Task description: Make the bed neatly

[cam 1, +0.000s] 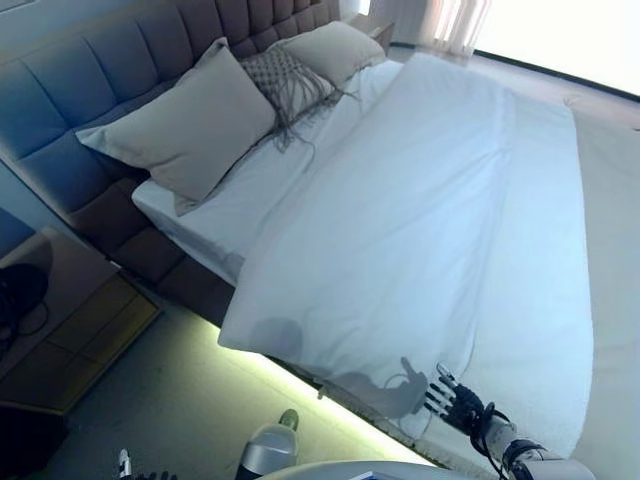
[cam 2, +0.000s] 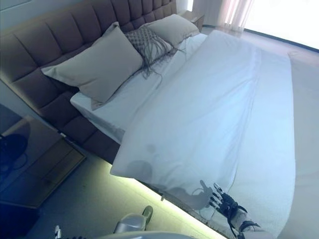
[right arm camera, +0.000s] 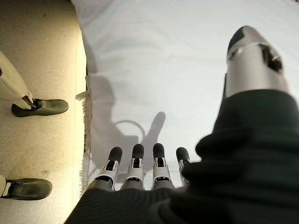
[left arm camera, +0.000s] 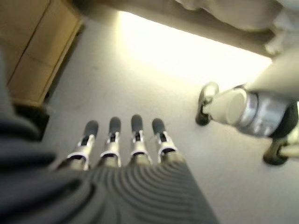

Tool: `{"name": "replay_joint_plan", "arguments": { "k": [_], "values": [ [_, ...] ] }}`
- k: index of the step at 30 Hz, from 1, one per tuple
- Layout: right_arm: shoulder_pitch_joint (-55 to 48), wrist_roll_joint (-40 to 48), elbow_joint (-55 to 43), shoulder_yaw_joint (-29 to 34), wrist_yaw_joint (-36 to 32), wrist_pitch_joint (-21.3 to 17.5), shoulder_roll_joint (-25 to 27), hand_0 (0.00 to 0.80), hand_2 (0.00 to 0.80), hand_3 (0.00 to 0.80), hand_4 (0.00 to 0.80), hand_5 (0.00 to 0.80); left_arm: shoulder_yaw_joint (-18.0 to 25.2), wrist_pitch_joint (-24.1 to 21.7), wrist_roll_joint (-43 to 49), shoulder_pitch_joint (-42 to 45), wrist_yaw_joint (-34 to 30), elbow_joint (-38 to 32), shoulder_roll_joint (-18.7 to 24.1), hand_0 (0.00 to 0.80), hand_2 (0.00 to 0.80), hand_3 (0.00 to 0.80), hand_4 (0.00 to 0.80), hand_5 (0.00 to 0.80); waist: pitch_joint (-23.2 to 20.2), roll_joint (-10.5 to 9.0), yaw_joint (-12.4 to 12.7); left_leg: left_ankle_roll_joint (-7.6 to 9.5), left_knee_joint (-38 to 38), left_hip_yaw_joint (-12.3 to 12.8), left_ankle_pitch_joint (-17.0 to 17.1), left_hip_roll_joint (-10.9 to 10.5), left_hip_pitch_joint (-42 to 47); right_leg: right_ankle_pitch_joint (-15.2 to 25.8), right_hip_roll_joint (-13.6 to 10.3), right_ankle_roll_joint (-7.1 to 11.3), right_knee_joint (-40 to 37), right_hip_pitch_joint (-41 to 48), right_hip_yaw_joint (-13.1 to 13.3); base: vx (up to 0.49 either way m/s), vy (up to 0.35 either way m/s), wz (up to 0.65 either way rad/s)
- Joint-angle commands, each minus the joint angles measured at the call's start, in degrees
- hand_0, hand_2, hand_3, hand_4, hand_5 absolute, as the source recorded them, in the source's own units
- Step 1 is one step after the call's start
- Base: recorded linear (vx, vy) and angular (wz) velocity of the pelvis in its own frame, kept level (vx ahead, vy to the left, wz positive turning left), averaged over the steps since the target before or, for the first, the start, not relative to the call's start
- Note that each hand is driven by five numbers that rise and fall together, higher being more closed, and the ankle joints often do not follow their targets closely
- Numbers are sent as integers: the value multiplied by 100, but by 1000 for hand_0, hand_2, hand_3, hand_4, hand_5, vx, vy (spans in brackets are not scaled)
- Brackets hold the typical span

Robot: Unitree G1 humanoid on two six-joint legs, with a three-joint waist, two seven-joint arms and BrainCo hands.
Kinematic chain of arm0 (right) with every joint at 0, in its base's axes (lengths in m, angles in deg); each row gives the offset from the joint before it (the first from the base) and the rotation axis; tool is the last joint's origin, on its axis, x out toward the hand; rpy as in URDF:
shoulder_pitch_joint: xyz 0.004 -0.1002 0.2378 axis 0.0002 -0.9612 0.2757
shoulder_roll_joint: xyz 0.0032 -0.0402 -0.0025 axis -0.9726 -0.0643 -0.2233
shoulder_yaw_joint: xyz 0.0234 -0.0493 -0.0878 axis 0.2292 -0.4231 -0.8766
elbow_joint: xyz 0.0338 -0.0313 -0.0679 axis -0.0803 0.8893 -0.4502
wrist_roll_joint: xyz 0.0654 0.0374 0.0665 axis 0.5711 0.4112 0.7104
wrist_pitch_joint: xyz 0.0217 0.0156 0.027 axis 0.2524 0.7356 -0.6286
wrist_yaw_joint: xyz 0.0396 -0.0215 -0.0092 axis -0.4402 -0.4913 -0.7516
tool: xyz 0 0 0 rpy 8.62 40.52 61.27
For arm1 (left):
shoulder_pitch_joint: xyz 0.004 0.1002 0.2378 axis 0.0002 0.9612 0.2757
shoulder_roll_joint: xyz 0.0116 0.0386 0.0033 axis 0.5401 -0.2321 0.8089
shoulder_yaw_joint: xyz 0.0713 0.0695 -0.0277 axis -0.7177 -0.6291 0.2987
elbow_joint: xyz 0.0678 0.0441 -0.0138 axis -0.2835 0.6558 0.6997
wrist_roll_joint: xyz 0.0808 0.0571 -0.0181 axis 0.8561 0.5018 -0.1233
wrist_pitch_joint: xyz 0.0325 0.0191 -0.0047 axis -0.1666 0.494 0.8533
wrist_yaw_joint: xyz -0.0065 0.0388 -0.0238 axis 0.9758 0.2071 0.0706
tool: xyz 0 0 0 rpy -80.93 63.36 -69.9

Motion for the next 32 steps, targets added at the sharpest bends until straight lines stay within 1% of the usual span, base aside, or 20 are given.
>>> {"name": "replay_joint_plan", "arguments": {
  "k": [1,4,5,6,7,8,9,11,12,13,15,16,17,20,22,26,29,32],
  "values": [
    [79,-196,-179,-133,-59,-310,-3,0,0,0,0,0,-414,-276,570,-282,178,51,-140,0,0,0,0,0,-158,48,-119,74,-117,207,-192,-5,180,492,-233,162,166,-335,295,-44,-27,-23],
    [-40,-346,-182,-233,-171,-430,-12,0,0,0,0,0,-940,-398,907,-413,231,-92,-204,0,0,0,0,0,-231,15,-329,53,-167,405,-158,13,116,694,-232,234,-19,-441,490,-49,-26,-37],
    [-84,-403,-186,-272,-176,-453,-40,0,0,0,0,0,-1133,-495,1339,-451,259,-120,-201,0,0,0,0,0,-253,7,-393,45,-167,454,-151,21,91,757,-229,256,-73,-477,552,-45,-30,-42],
    [-133,-441,-180,-311,-174,-467,-77,0,0,0,0,0,-1334,-664,2081,-490,324,-140,-205,0,0,0,0,0,-274,-1,-450,38,-167,502,-143,28,65,810,-226,275,-123,-512,610,-44,-33,-40],
    [-175,-430,-168,-357,-171,-481,-98,0,0,0,0,0,-1679,-801,2550,-535,455,-167,-183,0,0,0,0,0,-287,-5,-514,38,-167,534,-130,29,37,876,-227,296,-174,-550,664,-54,-22,-33],
    [-224,-420,-168,-409,-112,-512,-137,0,0,0,0,0,-1952,-833,2915,-590,483,-196,-180,0,0,0,0,0,-309,-3,-578,33,-167,569,-109,30,-1,915,-224,317,-199,-601,745,-66,-8,-43],
    [-304,-478,-158,-455,-131,-533,-147,0,0,0,0,0,-2302,-813,3183,-654,540,-237,-153,0,0,0,0,0,-335,7,-680,22,-167,637,-106,42,-28,955,-225,337,-236,-655,822,-68,2,-48],
    [-425,-450,-129,-486,-82,-583,-177,0,0,0,0,0,-2681,-736,3844,-754,520,-259,-126,0,0,0,0,0,-366,26,-814,15,-167,710,-114,54,-44,986,-212,347,-270,-718,938,-59,13,-47],
    [-484,-272,-85,-501,29,-596,-213,0,0,0,0,0,-2942,-627,4061,-843,569,-231,-161,0,0,0,0,0,-397,39,-917,29,-167,760,-140,52,-34,997,-209,359,-270,-767,1023,-33,25,-52],
    [-522,-97,-20,-472,74,-530,-250,0,0,0,0,0,-3094,-457,4292,-894,567,-208,-200,0,0,0,0,0,-415,50,-1002,42,-167,821,-169,60,-9,1001,-206,361,-270,-788,1092,-8,26,-50],
    [-572,61,91,-358,167,-436,-300,0,0,0,0,0,-3233,-372,4475,-935,564,-140,-241,0,0,0,0,0,-423,69,-1106,54,-167,926,-216,81,44,1003,-195,352,-270,-798,1185,13,21,-35],
    [-626,132,217,-285,224,-412,-367,0,0,0,0,0,-3318,-235,4397,-982,588,-108,-321,0,0,0,0,0,-440,92,-1210,62,-167,1002,-254,95,91,1001,-182,340,-270,-806,1262,18,22,-38],
    [-660,174,302,-243,263,-443,-428,0,0,0,0,0,-3345,-162,4390,-1011,555,-76,-396,0,0,0,0,0,-452,106,-1265,71,-167,1044,-284,98,127,997,-172,334,-270,-808,1317,20,21,-41],
    [-704,82,479,-218,527,-574,-592,0,0,0,0,0,-3436,-193,4286,-1080,572,-36,-609,0,0,0,0,0,-480,126,-1389,90,-167,1151,-349,110,203,995,-143,319,-270,-820,1460,13,9,-35],
    [-716,86,547,-208,713,-567,-655,0,0,0,0,0,-3489,-126,4222,-1102,499,-54,-721,0,0,0,0,0,-490,141,-1428,87,-167,1208,-375,131,233,989,-129,313,-270,-821,1492,3,-11,-30],
    [-709,-30,665,-224,926,-595,-776,0,0,0,0,0,-3493,-30,3752,-1103,386,0,-981,0,0,0,0,0,-515,145,-1470,87,-167,1275,-410,147,293,978,-111,296,-270,-785,1516,20,-24,-19],
    [-659,11,618,-301,955,-588,-836,0,0,0,0,0,-3545,-66,3767,-1111,307,20,-1053,0,0,0,0,0,-515,133,-1482,99,-167,1273,-430,141,324,964,-95,275,-270,-750,1536,18,-18,-4],
    [-652,-92,549,-409,1002,-566,-848,0,0,0,0,0,-3591,-179,3715,-1102,494,-15,-1054,0,0,0,0,0,-513,128,-1472,104,-167,1266,-441,141,341,949,-93,274,-270,-721,1522,0,0,0]
  ]
}}
